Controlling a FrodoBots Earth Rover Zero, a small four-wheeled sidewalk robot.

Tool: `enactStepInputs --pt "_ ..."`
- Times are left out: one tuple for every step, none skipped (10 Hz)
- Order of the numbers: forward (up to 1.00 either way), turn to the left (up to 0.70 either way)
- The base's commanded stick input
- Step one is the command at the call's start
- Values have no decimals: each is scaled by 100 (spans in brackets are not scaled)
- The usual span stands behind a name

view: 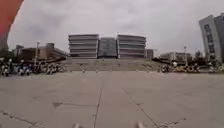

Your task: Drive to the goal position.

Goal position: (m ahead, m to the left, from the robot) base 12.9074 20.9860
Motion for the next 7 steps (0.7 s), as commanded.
enactStepInputs --pt "85 0" --pt "85 0" --pt "85 0" --pt "85 0" --pt "85 0" --pt "85 0" --pt "85 0"
